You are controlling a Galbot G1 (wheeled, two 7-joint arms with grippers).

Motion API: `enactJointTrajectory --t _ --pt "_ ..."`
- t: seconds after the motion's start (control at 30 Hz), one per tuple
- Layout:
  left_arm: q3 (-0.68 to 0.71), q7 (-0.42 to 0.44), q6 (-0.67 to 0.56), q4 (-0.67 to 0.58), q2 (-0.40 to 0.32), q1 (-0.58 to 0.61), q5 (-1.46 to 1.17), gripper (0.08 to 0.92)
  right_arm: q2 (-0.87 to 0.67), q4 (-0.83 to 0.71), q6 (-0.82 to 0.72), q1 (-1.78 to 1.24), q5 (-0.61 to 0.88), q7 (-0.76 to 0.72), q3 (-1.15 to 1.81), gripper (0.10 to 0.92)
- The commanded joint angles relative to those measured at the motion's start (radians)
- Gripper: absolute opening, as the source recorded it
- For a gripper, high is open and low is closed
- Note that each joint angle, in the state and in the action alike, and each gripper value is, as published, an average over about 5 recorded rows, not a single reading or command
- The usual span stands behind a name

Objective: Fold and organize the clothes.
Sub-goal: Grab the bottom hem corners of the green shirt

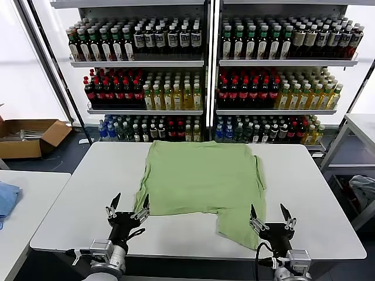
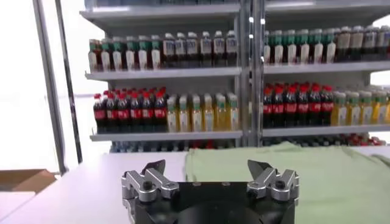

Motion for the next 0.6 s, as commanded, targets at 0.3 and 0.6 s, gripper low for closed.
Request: enactJointTrajectory --t 0.3,0.6 --pt "0.001 0.009 0.117 0.138 0.05 -0.08 -0.018 0.823 0.069 -0.055 -0.041 0.002 0.018 0.076 -0.043 0.823" --pt "0.001 0.015 0.128 0.223 0.07 -0.118 -0.034 0.823 0.108 -0.068 -0.07 0.004 -0.008 0.104 -0.073 0.823"
